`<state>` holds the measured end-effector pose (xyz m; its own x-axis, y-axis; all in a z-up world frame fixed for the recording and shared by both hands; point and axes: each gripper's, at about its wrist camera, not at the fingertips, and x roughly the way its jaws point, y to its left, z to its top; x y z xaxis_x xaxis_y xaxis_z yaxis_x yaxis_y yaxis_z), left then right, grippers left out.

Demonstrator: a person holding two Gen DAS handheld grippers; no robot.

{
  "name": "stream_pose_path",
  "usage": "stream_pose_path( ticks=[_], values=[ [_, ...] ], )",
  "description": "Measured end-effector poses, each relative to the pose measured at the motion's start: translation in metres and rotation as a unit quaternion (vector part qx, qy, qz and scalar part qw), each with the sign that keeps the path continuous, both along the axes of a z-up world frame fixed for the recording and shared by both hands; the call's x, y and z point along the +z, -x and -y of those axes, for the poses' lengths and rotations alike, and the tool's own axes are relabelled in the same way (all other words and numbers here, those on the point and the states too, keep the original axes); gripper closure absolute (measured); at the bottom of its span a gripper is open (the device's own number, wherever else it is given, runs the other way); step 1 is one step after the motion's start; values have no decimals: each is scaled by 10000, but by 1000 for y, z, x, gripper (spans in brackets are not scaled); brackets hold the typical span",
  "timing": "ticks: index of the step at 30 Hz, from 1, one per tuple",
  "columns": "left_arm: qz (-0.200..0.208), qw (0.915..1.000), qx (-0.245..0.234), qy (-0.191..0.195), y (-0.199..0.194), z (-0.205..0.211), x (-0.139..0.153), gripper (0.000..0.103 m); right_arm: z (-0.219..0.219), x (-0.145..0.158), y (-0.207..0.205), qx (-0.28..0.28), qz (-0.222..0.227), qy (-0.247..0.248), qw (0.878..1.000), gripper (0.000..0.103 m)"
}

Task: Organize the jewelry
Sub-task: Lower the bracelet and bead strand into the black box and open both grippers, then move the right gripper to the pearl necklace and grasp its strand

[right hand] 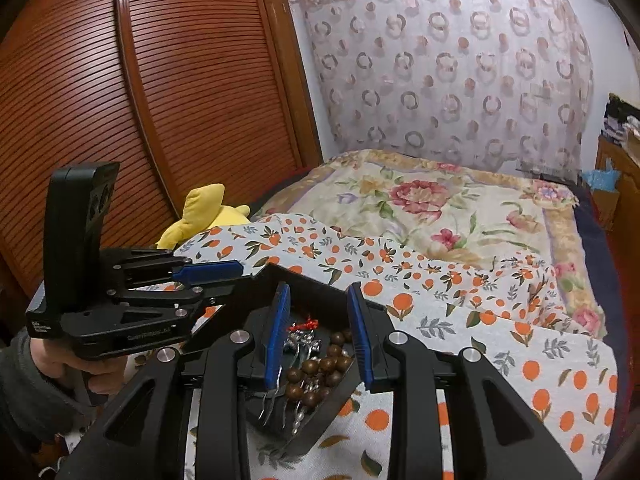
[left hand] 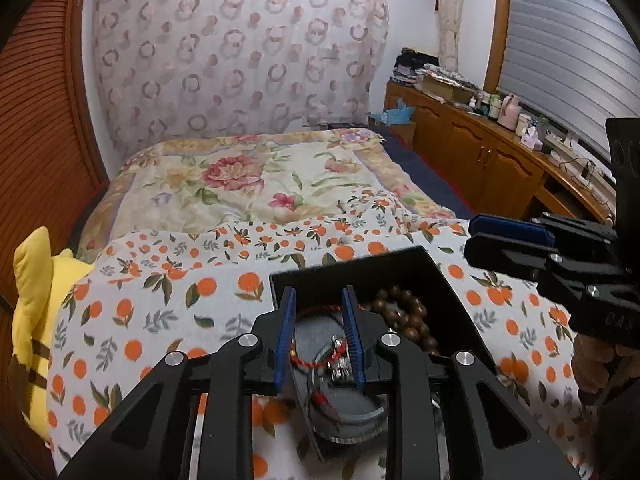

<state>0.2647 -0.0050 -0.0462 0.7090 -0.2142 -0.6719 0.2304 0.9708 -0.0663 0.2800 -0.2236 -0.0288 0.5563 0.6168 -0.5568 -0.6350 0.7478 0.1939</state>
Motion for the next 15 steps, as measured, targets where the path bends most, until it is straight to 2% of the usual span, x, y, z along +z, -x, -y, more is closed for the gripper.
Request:
stream_pose_path(
  ticks=[4, 6, 12, 15],
  values=[
    [19, 10000, -69, 68, 27, -1, 0, 72, 8, 3, 25, -20, 44, 100, 9999, 71],
    [21, 9999, -128, 88, 43, -1, -2, 72, 14, 1, 40, -56, 13, 176, 9998, 71],
    [4, 9996, -252, 135, 90, 6, -12, 62, 30, -18, 87, -179, -151, 395, 9989, 71],
    [-1, 9995, -306, 123, 111, 8, -17, 51, 33, -30, 109, -181, -246, 508, 9982, 71]
  ],
)
